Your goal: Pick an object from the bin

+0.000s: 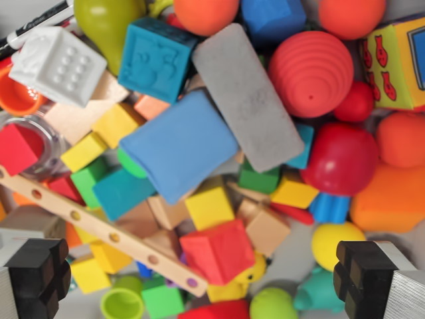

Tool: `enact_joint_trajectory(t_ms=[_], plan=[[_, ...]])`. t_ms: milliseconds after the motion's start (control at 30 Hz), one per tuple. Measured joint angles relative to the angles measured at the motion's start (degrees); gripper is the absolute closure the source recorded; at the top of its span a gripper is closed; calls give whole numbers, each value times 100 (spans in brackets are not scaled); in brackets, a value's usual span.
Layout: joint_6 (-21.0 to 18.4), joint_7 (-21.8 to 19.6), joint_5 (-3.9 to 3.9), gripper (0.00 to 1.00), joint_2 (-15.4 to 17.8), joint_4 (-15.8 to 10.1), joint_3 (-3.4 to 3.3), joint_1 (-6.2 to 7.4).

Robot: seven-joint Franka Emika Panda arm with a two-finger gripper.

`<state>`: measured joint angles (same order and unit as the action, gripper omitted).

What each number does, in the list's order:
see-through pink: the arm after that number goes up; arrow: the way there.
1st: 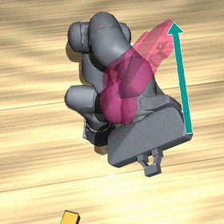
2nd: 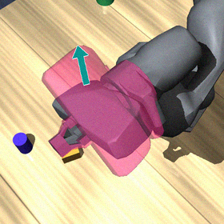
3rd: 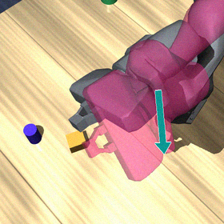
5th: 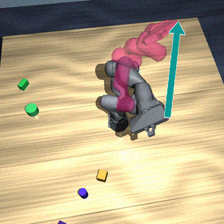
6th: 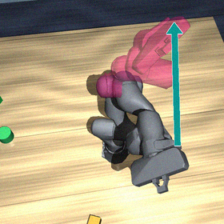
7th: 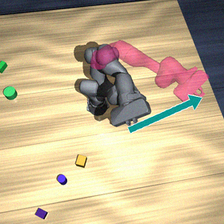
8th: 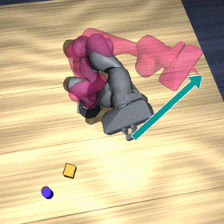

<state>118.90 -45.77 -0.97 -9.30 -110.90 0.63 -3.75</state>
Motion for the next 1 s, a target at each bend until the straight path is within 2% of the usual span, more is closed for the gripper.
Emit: enact_joint_trajectory(t_ms=[567, 1000], plan=[[2, -38, 0, 0, 1, -21, -1, 0], [223, -441, 0, 0, 74, -312, -43, 0]])
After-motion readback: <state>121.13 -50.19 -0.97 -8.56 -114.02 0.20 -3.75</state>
